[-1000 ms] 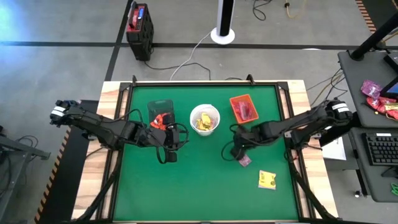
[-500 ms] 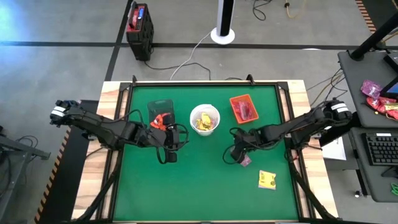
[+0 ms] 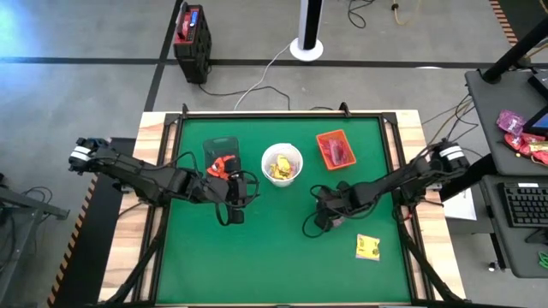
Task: Sort candy by brand, put in halloween buckets
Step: Put the red candy into the orange bin, then put the yellow candy into the white bucket
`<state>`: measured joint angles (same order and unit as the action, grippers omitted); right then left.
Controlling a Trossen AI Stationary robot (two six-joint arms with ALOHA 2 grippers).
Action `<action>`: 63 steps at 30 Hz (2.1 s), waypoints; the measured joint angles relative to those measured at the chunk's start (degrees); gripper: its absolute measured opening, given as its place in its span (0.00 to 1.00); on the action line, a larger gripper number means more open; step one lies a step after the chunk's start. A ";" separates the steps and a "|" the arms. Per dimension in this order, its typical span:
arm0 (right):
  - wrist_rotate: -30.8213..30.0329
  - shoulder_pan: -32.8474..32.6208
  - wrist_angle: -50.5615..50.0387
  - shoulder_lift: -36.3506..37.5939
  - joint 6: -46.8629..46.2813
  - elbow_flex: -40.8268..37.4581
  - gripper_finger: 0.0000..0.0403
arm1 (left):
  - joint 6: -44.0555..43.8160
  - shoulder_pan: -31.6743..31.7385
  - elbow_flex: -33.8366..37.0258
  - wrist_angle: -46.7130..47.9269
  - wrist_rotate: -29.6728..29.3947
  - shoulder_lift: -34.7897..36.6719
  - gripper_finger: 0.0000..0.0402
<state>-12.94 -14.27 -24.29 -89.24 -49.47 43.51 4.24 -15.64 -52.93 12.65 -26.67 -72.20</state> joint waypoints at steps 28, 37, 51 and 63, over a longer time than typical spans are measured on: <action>-23.46 19.65 -13.75 21.65 17.68 10.69 0.05 | 0.87 0.00 0.13 -2.63 -1.42 0.00 0.36; -16.61 35.39 -13.89 15.35 21.04 10.09 0.05 | 0.81 0.00 0.13 -2.62 -1.41 -0.02 0.36; -12.37 36.52 -10.15 5.44 20.57 10.13 0.30 | 1.04 0.00 0.13 -2.22 -1.41 -0.02 0.36; 9.43 30.00 -24.53 16.75 13.80 15.37 0.43 | -1.35 -0.20 0.13 -1.25 -1.34 -0.04 0.36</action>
<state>-3.50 15.73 -48.82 -72.49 -35.67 58.88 2.89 -15.83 -52.80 11.40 -28.01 -72.25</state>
